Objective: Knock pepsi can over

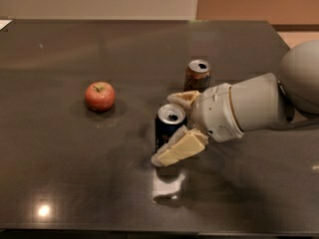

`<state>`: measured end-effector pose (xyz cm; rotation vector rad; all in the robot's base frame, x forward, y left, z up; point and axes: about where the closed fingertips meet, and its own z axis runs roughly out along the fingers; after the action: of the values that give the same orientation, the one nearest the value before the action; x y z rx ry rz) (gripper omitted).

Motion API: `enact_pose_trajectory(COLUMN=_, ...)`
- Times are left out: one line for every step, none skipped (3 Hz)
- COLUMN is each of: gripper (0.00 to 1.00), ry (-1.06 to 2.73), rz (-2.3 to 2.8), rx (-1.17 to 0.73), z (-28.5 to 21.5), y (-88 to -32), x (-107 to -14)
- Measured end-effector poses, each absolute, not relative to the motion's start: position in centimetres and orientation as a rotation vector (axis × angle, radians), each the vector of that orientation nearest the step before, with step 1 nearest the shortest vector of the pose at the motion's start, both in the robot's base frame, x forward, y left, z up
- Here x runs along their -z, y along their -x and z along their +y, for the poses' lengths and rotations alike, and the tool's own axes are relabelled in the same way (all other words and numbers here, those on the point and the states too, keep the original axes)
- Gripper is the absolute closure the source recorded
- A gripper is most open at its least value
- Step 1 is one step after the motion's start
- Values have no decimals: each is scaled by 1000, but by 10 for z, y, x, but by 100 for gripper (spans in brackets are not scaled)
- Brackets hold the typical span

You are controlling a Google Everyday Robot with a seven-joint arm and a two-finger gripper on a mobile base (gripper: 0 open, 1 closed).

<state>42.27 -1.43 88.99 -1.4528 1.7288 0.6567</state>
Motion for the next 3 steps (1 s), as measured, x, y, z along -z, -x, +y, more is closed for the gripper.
enact_pose_trajectory(gripper=41, ry=1454, rz=1728, rx=-654, z=-12, y=-425, x=-889)
enact_pose_trajectory(gripper=64, ry=1470, rz=1740, rx=-637, z=-15, y=-427, x=-898)
enact_pose_trajectory(gripper=87, ry=1524, rz=1785, rx=-585, z=-25, y=-429, x=-917)
